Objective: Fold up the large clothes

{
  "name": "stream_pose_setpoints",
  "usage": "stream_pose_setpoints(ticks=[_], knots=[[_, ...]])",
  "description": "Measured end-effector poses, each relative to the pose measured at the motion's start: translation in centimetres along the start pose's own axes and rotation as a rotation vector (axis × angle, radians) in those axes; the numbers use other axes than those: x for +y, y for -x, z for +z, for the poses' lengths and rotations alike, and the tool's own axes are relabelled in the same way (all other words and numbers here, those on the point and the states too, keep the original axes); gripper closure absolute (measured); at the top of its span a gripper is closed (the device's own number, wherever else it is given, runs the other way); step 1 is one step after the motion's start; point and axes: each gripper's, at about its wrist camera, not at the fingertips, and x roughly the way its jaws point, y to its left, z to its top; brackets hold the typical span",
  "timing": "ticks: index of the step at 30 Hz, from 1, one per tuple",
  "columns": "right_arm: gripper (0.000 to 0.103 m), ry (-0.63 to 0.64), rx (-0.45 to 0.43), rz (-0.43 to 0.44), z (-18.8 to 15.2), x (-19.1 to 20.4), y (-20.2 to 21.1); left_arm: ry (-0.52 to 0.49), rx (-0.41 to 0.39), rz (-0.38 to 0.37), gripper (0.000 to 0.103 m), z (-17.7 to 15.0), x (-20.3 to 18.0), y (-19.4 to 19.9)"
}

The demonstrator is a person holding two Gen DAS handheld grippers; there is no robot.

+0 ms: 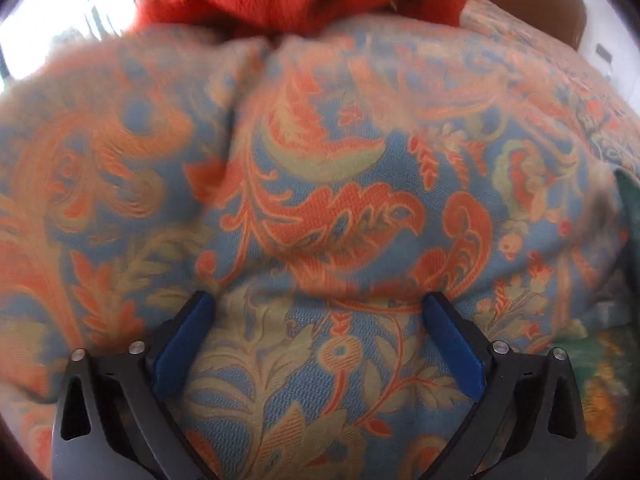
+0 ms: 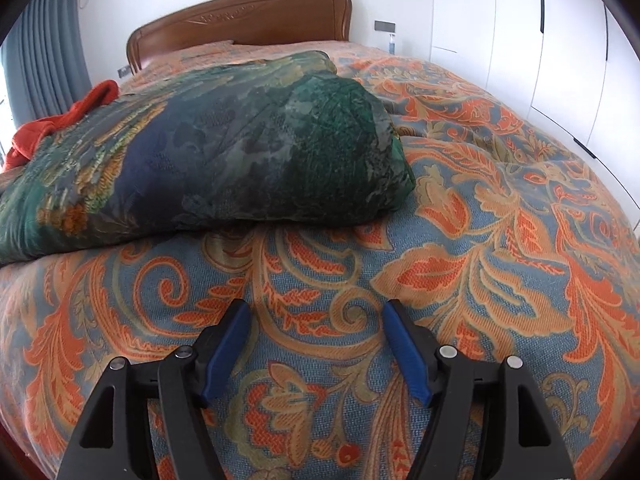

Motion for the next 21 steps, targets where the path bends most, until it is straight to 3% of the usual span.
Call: stream_pose_setpoints(ticks=[5, 8, 21], knots=[[0.032, -0.027, 0.025, -0.009, 0.3, 0.0, -0.4, -0.009, -0.074, 0.032, 0.000, -1.2, -0.8, 0.5], [0.032, -0.034, 0.052, -0.030, 1.0, 0.6, -0.9, 0.017, -0.070, -0.002, 0.000, -1.2, -0.3, 0.0], [0.026, -0.044, 0.121, -0.157, 3.4, 3.1, -3.5, 0.015, -0.072, -0.001, 0.000, -1.2, -0.3, 0.4]])
